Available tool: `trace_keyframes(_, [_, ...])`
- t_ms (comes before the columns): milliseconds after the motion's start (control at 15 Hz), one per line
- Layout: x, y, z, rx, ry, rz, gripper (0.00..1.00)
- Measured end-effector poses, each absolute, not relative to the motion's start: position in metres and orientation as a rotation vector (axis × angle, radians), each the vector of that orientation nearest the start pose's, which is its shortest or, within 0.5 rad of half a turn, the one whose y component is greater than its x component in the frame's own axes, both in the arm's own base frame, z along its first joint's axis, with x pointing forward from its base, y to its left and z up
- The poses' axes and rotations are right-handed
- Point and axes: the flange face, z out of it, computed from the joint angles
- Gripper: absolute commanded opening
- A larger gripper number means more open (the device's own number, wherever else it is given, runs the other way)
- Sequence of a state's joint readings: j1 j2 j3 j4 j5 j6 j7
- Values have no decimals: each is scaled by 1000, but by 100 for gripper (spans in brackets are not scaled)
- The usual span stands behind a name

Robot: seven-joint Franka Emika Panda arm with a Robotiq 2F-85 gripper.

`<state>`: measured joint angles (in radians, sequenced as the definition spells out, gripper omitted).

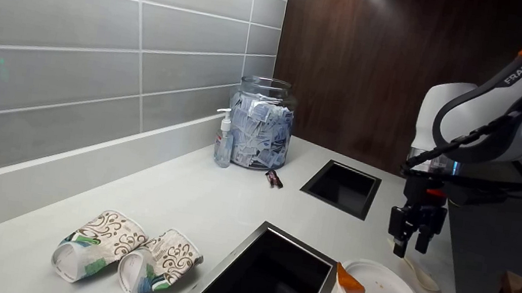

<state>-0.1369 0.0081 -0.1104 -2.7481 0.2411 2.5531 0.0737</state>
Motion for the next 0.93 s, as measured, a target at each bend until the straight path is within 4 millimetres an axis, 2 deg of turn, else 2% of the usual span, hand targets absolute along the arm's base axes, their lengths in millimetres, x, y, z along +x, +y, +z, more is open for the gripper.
trace_keyframes(267, [359,-93,197,-2900,780,281,12])
trace_keyframes(333, [359,-93,197,-2902,774,283,23])
trace_keyframes(400, [359,-92,196,-2902,769,284,49])
trace_keyframes(533, [358,-92,195,-2903,767,288,49])
trace_keyframes(867, [358,-92,194,-2903,767,292,85])
trace_keyframes(933, [358,-92,194,-2903,767,293,81])
